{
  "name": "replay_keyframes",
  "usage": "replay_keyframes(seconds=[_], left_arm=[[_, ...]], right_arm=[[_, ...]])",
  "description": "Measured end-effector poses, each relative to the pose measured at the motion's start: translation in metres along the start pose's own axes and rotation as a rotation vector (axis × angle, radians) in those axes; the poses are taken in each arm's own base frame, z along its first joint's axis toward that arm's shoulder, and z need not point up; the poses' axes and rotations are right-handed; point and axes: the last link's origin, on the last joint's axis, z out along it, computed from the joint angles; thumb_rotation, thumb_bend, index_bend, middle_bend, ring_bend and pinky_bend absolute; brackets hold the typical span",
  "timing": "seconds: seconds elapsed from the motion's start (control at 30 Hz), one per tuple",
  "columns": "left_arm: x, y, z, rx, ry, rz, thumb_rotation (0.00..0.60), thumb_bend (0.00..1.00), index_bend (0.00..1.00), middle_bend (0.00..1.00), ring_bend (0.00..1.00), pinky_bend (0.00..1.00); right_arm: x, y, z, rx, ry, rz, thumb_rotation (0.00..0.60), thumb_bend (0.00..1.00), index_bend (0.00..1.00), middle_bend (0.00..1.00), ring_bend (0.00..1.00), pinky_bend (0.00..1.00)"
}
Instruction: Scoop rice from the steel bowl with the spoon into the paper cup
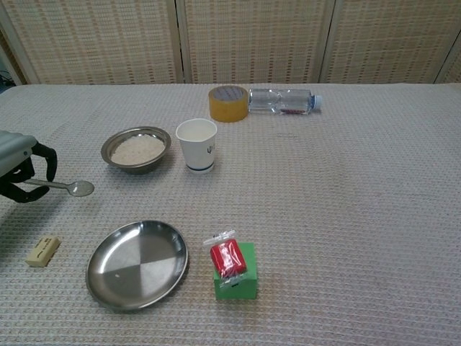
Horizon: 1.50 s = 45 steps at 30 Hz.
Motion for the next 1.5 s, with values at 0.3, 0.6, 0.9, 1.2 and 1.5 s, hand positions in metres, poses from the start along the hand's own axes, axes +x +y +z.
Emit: replay_keyframes(seconds=[0.3,0.6,0.9,1.2,1.5], left_arm=[[0.033,0.01,0.032,0.017,0.04,0.076,0.6,0.39,0.74,1.0,1.0,1.0],[0.052,0.02,0.066,0.054,0.054,0.256,0.6,0.4,0.74,1.0,1.0,1.0],[0.058,0.04,0.089,0.109,0.088,0.494,0.6,0.4,0.75,1.0,1.0,1.0],[0.049,0.056,0.101,0.144,0.155,0.739,0.6,0.39,0.75,1.0,1.0,1.0],[0.027,0.068,0.098,0.108,0.219,0.925,0.6,0.39,0.75,1.0,1.0,1.0]], right_arm=[[0.006,-0.002,-0.008,0.033,0.129,0.007,0.6,0.07,0.0,0.0,0.0,0.0],[0.003,-0.001,-0.007,0.013,0.075,-0.006,0.599,0.07,0.0,0.0,0.0,0.0],[0.005,-0.003,-0.01,0.017,0.074,-0.013,0.6,0.07,0.0,0.0,0.0,0.0],[0.008,-0.006,-0.017,0.037,0.084,-0.007,0.599,0.07,0.0,0.0,0.0,0.0],[0.01,-0.005,-0.02,0.052,0.061,0.01,0.6,0.07,0.0,0.0,0.0,0.0]])
